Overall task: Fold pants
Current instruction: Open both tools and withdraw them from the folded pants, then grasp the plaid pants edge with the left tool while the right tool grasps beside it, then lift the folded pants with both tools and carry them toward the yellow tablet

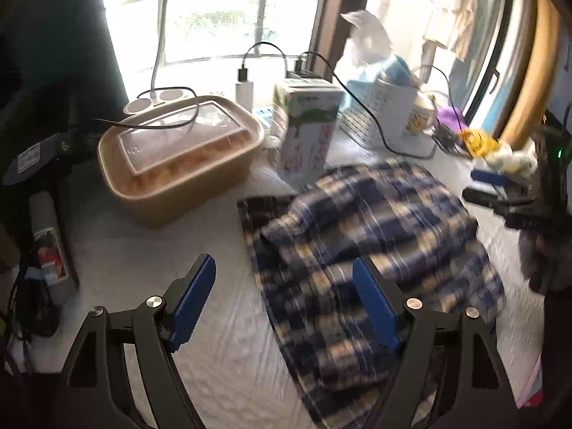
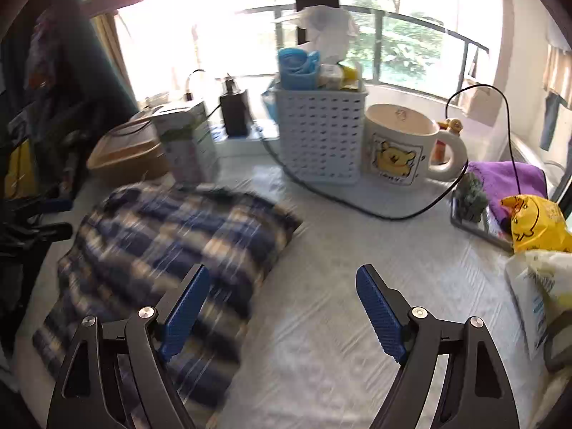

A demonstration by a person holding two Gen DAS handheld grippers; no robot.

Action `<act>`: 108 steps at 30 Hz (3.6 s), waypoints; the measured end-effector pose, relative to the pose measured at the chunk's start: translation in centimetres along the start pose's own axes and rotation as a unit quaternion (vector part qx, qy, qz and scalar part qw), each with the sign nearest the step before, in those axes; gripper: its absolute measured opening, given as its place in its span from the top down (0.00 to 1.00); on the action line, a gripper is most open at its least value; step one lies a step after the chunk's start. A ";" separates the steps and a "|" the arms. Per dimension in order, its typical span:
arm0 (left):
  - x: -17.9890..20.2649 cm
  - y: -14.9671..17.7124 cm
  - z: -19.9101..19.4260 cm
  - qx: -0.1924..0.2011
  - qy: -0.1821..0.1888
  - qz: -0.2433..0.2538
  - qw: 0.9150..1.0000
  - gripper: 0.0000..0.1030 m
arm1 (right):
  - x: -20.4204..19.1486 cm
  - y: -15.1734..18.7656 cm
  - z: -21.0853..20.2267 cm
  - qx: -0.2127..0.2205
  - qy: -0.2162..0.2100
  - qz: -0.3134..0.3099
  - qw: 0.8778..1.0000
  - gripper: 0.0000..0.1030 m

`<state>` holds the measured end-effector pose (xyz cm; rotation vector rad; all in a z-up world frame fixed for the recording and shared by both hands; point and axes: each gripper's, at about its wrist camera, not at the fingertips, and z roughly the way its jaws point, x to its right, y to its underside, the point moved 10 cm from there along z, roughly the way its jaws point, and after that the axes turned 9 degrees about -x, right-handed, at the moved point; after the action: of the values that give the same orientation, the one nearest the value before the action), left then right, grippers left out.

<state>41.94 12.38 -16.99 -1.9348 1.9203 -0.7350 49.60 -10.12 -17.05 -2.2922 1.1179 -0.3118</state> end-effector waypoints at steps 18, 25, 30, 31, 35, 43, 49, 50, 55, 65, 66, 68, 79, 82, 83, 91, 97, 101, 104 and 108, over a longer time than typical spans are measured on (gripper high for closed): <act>0.5 -2.5 6.3 -0.037 0.055 -0.008 0.998 0.23 | 0.8 -2.5 4.8 -0.030 0.008 -0.022 0.999 0.18; 1.1 -3.0 7.7 -0.039 0.077 0.002 0.996 0.19 | 0.8 -2.3 6.8 -0.037 -0.067 0.030 0.997 0.18; 2.0 -3.0 8.0 -0.039 0.076 0.014 0.996 0.39 | -0.5 -2.7 7.1 -0.036 -0.073 0.013 0.997 0.18; 2.4 -2.9 7.9 -0.039 0.082 0.018 0.996 0.45 | -1.1 -2.8 7.3 -0.036 -0.081 0.007 0.996 0.18; 3.9 -2.5 7.8 -0.034 0.075 0.041 0.996 0.66 | -3.3 -3.4 8.0 -0.036 -0.111 -0.009 0.993 0.33; 4.8 -2.7 6.4 -0.015 0.068 0.041 0.997 0.80 | -5.8 -3.7 7.5 -0.015 -0.113 -0.026 0.993 0.83; 4.8 -2.7 3.1 0.020 0.066 0.037 0.997 0.82 | -7.1 -4.3 4.2 0.030 -0.077 -0.041 0.996 0.85; 4.8 -2.7 2.3 0.028 0.064 0.037 0.997 0.83 | -7.4 -4.5 3.2 0.041 -0.070 -0.046 0.996 0.85; 5.5 -2.5 -1.7 0.063 0.056 0.045 0.995 0.83 | -8.8 -5.7 -2.2 0.092 -0.045 -0.067 0.992 0.85; 6.8 -1.7 -11.8 0.149 0.051 0.056 0.986 0.83 | -12.1 -5.7 -13.6 0.195 -0.011 -0.098 0.976 0.85; 7.0 -1.6 -12.8 0.159 0.049 0.057 0.984 0.83 | -12.6 -5.7 -14.5 0.204 -0.008 -0.101 0.974 0.85; 7.2 -1.5 -15.0 0.179 0.045 0.061 0.981 0.83 | -13.4 -5.5 -16.6 0.221 -0.006 -0.109 0.969 0.85; 6.3 0.9 -26.2 0.275 -0.001 0.065 0.959 0.83 | -19.2 -4.7 -26.7 0.304 -0.016 -0.148 0.941 0.85; 5.7 2.4 -28.7 0.294 -0.013 0.065 0.954 0.83 | -21.4 -4.1 -28.9 0.322 -0.024 -0.160 0.933 0.85; 5.2 3.0 -29.6 0.300 -0.017 0.063 0.952 0.83 | -22.2 -3.9 -29.5 0.327 -0.027 -0.166 0.930 0.85; 1.7 8.2 -33.2 0.308 -0.061 0.042 0.948 0.83 | -29.2 -1.1 -32.0 0.337 -0.074 -0.196 0.918 0.85; -2.4 12.5 -32.0 0.254 -0.074 0.012 0.964 0.83 | -33.6 1.2 -29.3 0.299 -0.129 -0.183 0.928 0.85; -6.4 13.4 -27.6 0.202 -0.081 -0.022 0.976 0.83 | -35.1 1.2 -22.6 0.248 -0.149 -0.170 0.942 0.85; -9.6 13.7 -22.4 0.158 -0.079 -0.049 0.983 0.83 | -35.1 0.5 -15.4 0.205 -0.162 -0.140 0.955 0.85; -13.6 13.8 -15.8 0.101 -0.071 -0.082 0.989 0.83 | -35.0 -0.6 -6.7 0.126 -0.175 -0.105 0.971 0.85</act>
<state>22.14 27.24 -13.63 -1.9769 1.5548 -0.7797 25.25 14.91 -9.93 -2.1319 0.6219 -0.1130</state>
